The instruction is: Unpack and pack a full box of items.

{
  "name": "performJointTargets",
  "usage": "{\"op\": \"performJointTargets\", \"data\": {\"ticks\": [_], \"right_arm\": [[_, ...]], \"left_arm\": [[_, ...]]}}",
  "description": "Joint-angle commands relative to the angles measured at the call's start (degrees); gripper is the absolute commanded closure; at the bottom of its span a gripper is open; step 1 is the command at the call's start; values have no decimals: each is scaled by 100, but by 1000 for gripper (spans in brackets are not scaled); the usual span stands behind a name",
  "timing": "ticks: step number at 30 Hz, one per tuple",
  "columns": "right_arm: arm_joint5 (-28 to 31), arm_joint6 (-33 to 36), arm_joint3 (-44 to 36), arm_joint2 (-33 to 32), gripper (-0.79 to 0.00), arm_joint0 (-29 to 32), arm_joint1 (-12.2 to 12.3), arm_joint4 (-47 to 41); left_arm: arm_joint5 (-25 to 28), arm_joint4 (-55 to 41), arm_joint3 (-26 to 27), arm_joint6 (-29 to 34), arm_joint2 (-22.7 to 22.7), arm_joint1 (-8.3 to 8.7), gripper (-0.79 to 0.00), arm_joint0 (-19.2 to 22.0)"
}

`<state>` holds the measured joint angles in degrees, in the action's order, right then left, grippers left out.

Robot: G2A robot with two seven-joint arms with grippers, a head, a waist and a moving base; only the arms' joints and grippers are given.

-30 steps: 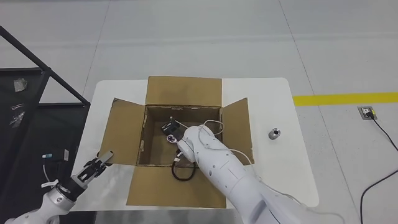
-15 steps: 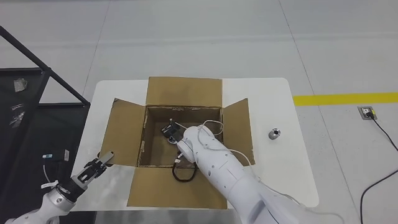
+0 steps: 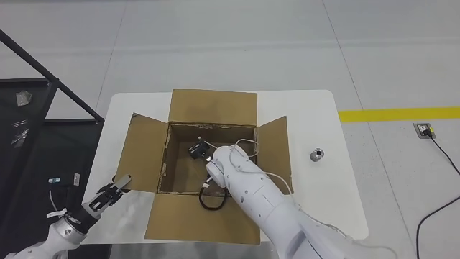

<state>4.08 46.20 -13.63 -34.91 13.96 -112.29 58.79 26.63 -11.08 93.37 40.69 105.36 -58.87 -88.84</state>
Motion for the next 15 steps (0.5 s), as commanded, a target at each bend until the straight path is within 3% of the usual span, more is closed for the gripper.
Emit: {"op": "performJointTargets", "data": {"ticks": [1, 13, 14, 15], "right_arm": [[58, -70, -17, -55, 0, -49, 9, -65], [811, -389, -567, -402, 0, -291, 192, -348], [890, -343, -667, -417, 0, -290, 214, -338], [969, -286, -770, -438, 0, -287, 240, -335]], "left_arm": [[-7, 0, -8, 7, -11, 3, 0, 9], [-1, -15, -18, 3, -66, 14, 0, 19], [1, -27, -19, -4, -67, 14, -22, 14], [9, -40, -12, -8, -72, 14, -95, 8]]}}
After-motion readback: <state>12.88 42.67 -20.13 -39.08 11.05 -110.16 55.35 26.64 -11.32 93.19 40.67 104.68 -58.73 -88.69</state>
